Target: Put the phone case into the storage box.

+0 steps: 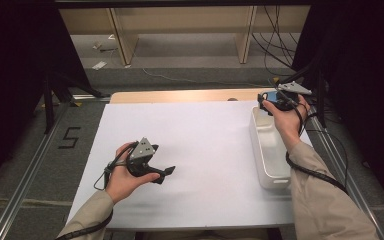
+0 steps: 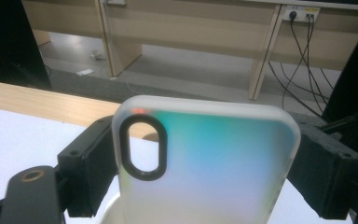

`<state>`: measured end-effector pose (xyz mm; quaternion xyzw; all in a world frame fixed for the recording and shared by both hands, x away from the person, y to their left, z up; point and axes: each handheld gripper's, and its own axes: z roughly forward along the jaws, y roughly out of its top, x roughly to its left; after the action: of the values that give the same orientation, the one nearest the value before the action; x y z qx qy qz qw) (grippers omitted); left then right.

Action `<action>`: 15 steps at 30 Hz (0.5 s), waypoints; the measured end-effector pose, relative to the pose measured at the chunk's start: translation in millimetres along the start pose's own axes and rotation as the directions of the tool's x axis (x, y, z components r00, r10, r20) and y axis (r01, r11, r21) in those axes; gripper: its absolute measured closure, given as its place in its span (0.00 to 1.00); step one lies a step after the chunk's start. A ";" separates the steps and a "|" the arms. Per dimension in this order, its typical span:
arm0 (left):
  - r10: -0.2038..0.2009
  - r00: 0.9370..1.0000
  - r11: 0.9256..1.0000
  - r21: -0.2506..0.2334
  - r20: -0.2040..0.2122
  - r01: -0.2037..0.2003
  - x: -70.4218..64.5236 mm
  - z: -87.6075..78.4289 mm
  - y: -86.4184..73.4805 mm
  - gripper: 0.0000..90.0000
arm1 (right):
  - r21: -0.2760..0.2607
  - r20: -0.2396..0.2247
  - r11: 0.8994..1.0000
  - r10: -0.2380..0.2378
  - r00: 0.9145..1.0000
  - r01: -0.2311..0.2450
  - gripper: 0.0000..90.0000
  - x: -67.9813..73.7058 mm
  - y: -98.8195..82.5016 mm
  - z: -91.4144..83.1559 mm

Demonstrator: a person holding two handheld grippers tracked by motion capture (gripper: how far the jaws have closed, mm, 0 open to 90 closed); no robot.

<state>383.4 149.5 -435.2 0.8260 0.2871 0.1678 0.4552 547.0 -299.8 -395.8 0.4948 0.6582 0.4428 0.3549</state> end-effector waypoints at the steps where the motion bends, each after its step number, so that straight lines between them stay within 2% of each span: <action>1: -0.001 1.000 1.000 -0.001 0.000 0.001 0.0 0.0 0.0 0.06 | 0.001 0.000 1.000 -0.002 1.000 0.002 0.20 0.0 0.0 0.2; 15: -0.005 1.000 1.000 -0.003 0.000 0.005 0.4 -0.1 -0.2 0.06 | 0.030 -0.007 1.000 0.000 1.000 0.000 0.20 2.1 -3.7 6.4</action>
<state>383.6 149.8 -435.3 0.8246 0.2888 0.1670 0.4568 551.0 -296.7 -401.6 0.4985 0.6659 0.4347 0.3451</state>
